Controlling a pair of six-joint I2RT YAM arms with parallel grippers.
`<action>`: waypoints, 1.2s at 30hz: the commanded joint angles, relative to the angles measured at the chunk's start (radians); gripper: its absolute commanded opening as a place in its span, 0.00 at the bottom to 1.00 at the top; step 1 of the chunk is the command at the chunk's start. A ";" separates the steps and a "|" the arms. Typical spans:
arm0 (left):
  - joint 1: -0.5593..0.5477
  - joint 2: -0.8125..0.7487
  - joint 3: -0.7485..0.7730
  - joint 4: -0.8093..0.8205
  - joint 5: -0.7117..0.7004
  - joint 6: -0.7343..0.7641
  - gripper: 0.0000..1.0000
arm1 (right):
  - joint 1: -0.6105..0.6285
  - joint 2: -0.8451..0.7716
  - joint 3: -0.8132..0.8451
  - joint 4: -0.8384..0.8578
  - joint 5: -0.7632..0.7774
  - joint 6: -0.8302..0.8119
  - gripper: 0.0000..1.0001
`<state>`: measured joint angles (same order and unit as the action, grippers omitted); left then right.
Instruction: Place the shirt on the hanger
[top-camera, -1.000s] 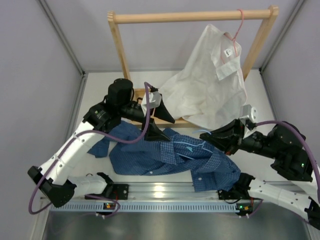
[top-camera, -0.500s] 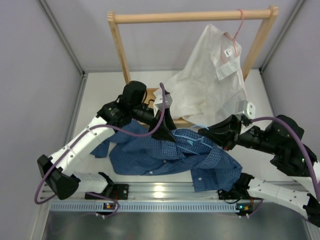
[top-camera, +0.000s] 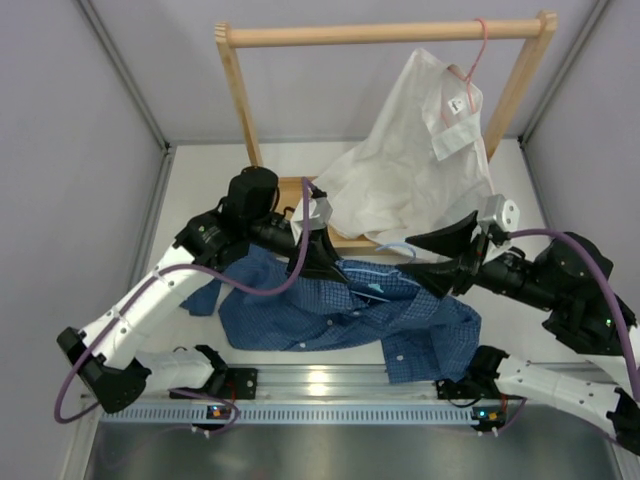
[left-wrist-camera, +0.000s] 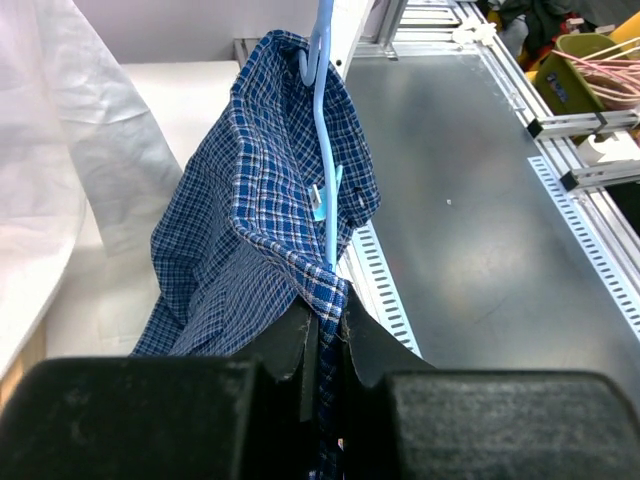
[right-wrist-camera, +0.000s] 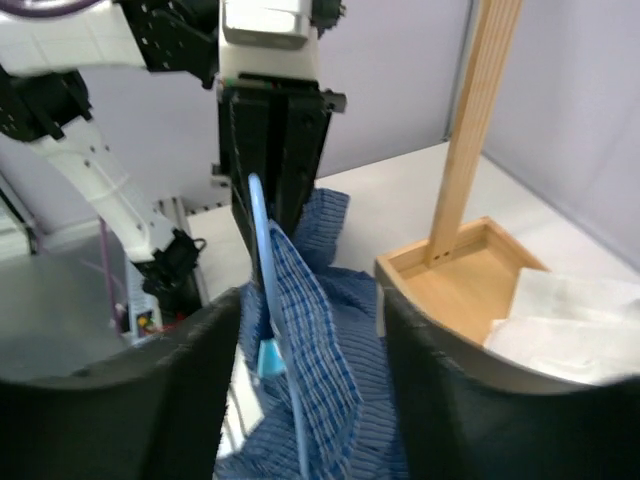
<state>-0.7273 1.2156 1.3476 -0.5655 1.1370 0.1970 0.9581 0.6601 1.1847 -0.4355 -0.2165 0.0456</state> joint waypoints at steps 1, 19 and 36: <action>0.000 -0.057 0.031 -0.016 0.010 0.068 0.00 | 0.004 -0.065 -0.011 0.000 0.005 -0.019 0.62; -0.001 -0.091 0.101 -0.097 0.221 0.136 0.00 | 0.004 -0.048 0.075 -0.438 -0.189 -0.159 0.62; 0.000 -0.071 0.145 -0.100 0.149 0.084 0.00 | 0.004 -0.033 -0.020 -0.240 -0.230 -0.104 0.00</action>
<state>-0.7227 1.1431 1.4345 -0.6926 1.2587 0.2829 0.9600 0.6552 1.1645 -0.7830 -0.5331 -0.0834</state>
